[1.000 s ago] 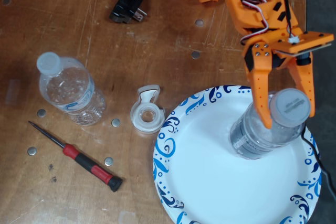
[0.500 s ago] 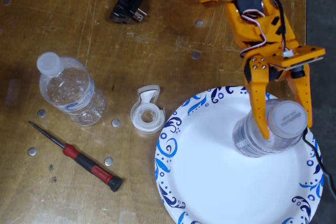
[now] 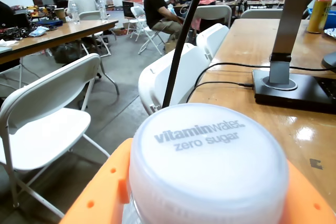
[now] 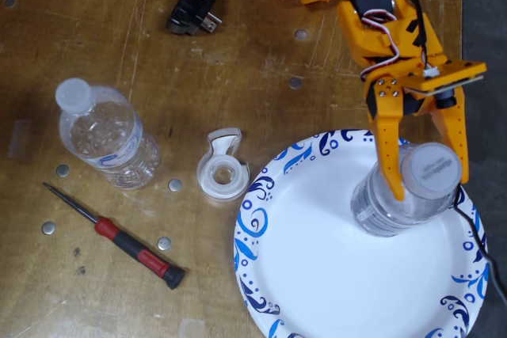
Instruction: Move the bottles to the plate
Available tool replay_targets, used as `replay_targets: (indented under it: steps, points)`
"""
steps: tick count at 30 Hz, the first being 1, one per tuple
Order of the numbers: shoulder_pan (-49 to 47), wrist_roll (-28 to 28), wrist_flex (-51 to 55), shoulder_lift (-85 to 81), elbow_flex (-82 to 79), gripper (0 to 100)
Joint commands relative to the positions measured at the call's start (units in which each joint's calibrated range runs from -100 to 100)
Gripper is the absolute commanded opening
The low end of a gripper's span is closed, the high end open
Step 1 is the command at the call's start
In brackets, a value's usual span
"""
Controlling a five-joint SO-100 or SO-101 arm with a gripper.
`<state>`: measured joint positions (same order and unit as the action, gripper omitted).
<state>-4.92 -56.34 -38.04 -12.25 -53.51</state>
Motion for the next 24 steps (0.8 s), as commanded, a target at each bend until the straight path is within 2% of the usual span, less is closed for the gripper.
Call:
replay_targets:
  steps: [1, 16, 18, 21, 24]
  points:
    - [0.12, -0.10, -0.34, -3.18, -1.00, 4]
    - [0.23, -0.10, -0.34, -3.86, -0.82, 5]
    - [0.23, -0.05, -0.43, -4.02, -0.55, 11]
    - [0.23, -0.10, -1.21, -4.02, -0.10, 26]
    - [-0.20, -0.10, -1.21, -4.02, -0.10, 33]
